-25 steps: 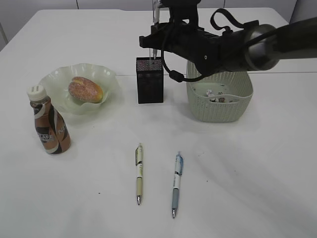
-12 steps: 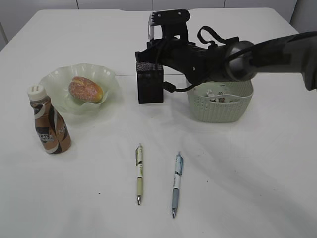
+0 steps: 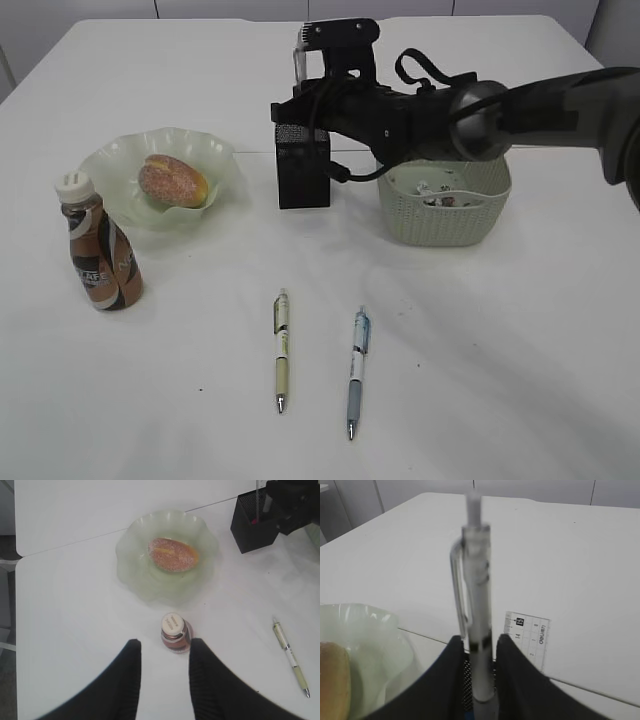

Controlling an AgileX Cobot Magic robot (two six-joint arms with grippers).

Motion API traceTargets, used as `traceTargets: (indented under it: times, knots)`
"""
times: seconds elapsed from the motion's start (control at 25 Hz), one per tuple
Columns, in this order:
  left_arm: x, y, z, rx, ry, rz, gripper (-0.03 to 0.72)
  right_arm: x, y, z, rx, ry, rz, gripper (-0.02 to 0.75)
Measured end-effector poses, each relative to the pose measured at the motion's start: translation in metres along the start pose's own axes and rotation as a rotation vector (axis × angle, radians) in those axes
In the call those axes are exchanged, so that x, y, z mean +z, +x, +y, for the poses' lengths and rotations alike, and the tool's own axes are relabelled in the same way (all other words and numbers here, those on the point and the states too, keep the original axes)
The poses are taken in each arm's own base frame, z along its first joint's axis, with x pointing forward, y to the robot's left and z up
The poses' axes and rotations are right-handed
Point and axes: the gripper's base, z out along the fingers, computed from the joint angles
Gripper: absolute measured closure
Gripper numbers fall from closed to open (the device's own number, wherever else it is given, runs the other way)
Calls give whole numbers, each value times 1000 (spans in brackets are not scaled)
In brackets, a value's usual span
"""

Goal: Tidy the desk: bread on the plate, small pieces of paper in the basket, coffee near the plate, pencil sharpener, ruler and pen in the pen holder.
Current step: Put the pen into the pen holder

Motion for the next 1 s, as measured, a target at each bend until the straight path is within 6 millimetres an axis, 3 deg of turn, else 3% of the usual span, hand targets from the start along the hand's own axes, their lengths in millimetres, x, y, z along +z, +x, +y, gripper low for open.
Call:
traceTargets:
  times: [0.2, 0.48, 0.68, 0.8, 1.0]
  knots:
    - [0, 0, 0, 0, 0, 0, 445, 2, 5, 0, 2, -1, 26, 409]
    - [0, 0, 0, 0, -1, 0, 447, 0, 9, 1, 6, -6, 105, 365]
    - [0, 0, 1, 2, -8, -2, 447, -23, -31, 3, 7, -21, 152, 363]
    - [0, 0, 2, 8, -24, -6, 447, -46, -62, 5, 8, -33, 195, 367]
    - [0, -1, 3, 9, -28, -7, 447, -91, -94, 11, 67, -81, 397, 411]
